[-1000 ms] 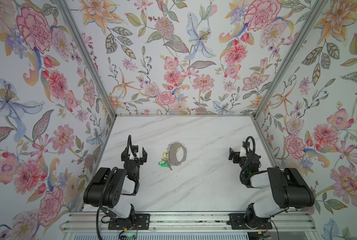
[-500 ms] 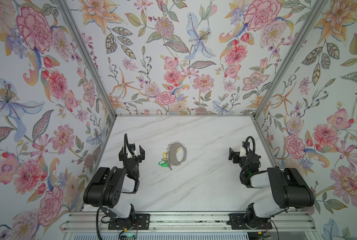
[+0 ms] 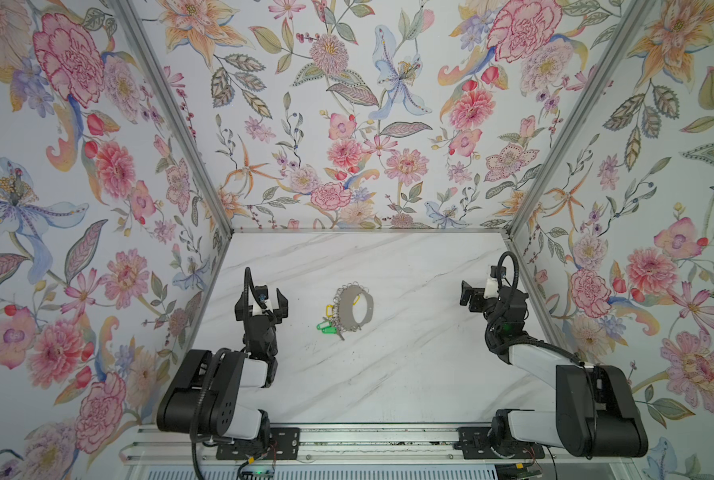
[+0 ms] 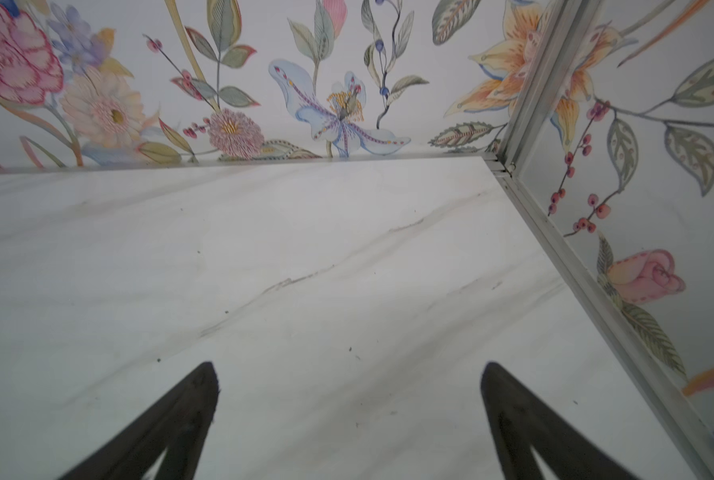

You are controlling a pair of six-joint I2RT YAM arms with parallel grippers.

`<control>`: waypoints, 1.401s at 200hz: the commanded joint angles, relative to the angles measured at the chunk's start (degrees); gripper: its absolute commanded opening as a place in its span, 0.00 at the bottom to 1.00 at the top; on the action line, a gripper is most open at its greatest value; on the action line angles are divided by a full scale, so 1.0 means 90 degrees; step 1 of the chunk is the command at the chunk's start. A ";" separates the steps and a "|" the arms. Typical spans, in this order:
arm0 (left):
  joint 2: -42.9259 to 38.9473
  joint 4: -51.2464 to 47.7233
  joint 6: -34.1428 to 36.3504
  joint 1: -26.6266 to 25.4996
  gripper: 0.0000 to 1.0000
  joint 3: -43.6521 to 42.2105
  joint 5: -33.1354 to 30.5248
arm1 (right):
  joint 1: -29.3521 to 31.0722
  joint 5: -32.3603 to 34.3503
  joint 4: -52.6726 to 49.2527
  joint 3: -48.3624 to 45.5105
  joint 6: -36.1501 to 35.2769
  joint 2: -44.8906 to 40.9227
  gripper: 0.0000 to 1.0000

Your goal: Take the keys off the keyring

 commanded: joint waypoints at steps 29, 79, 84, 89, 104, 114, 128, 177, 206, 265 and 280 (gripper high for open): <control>-0.2027 -0.3706 -0.2369 0.0257 0.99 0.0915 0.0827 | -0.0041 -0.2849 -0.2117 0.0461 0.2403 -0.0071 0.93; -0.2517 -0.4903 -0.2953 0.0247 0.99 0.0602 0.2687 | 0.3081 -0.1147 -0.4101 0.1819 0.2048 0.1068 0.85; -0.2529 -0.5031 -0.2917 0.0247 0.99 0.0574 0.2725 | 0.3322 -0.1028 -0.4267 0.1998 0.2012 0.1302 0.83; -0.2535 -0.5193 -0.2864 0.0255 0.99 0.0561 0.2738 | 0.3571 -0.0912 -0.4424 0.2215 0.1965 0.1527 0.80; -0.2543 -0.5685 -0.2746 0.0257 0.99 0.0588 0.2729 | 0.4268 -0.0617 -0.4863 0.2908 0.1786 0.2317 0.75; -0.2623 -0.5794 -0.2658 0.0253 0.99 0.0553 0.2858 | 0.4627 -0.0261 -0.5216 0.3470 0.1615 0.2834 0.71; -0.2823 -0.5786 -0.2675 0.0256 0.99 0.0400 0.2874 | 0.5012 0.0159 -0.5701 0.4218 0.1357 0.3435 0.68; -0.3456 -0.5726 -0.2893 0.0257 0.99 -0.0021 0.2676 | 0.5513 0.0321 -0.6458 0.5704 0.0949 0.4635 0.53; -0.3709 -0.5979 -0.2803 0.0252 0.99 -0.0074 0.2656 | 0.5618 0.0421 -0.6710 0.5957 0.0905 0.4924 0.47; -0.3742 -0.5830 -0.2834 0.0257 0.99 -0.0185 0.2818 | 0.5607 0.0413 -0.6728 0.5974 0.1012 0.5111 0.20; -0.3616 -0.5742 -0.2858 0.0257 0.99 -0.0186 0.2882 | 0.5528 0.0428 -0.6715 0.5849 0.1015 0.5031 0.10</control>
